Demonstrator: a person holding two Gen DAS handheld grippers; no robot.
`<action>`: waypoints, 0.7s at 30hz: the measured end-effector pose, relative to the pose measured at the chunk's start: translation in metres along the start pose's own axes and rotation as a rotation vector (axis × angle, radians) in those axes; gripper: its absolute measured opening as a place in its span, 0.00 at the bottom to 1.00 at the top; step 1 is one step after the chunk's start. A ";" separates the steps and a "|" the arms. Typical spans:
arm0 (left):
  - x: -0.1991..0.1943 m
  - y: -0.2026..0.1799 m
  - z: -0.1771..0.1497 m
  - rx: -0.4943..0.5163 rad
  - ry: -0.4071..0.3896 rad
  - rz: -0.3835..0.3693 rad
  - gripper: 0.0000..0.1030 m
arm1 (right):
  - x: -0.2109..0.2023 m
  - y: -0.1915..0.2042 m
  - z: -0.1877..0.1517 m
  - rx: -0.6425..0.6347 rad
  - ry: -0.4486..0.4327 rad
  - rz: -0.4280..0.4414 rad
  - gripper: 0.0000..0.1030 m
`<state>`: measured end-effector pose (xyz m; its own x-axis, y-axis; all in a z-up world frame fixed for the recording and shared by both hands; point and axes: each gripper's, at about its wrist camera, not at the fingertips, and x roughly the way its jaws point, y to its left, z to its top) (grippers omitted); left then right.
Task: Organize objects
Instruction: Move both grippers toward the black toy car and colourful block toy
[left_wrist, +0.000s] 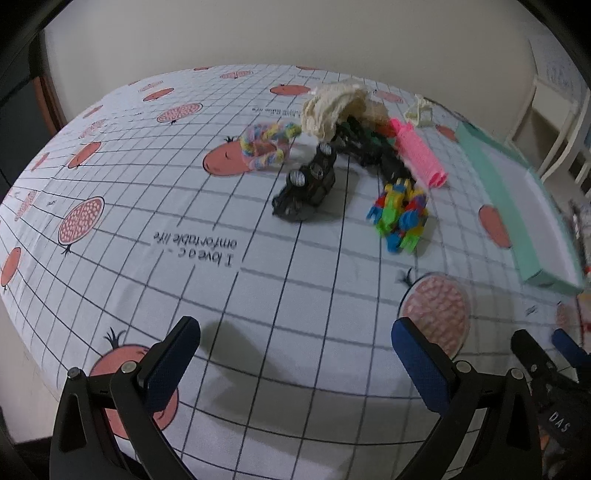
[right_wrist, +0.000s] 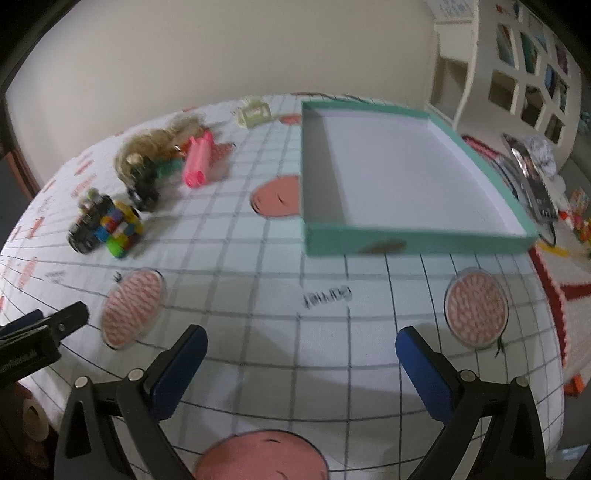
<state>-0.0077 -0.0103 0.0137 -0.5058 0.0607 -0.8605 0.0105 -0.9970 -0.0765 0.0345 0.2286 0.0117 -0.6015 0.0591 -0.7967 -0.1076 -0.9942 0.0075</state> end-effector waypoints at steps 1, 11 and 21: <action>-0.004 0.001 0.004 -0.001 -0.006 0.004 1.00 | -0.007 0.005 0.009 -0.025 -0.016 0.011 1.00; -0.033 0.012 0.082 0.004 0.005 0.046 1.00 | -0.035 0.039 0.086 -0.187 -0.041 0.029 1.00; 0.002 0.025 0.117 -0.075 0.170 -0.020 1.00 | -0.004 0.089 0.110 -0.329 0.074 0.109 1.00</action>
<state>-0.1093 -0.0409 0.0683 -0.3532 0.0936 -0.9308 0.0696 -0.9896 -0.1259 -0.0597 0.1500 0.0826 -0.5350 -0.0433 -0.8437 0.2219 -0.9708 -0.0909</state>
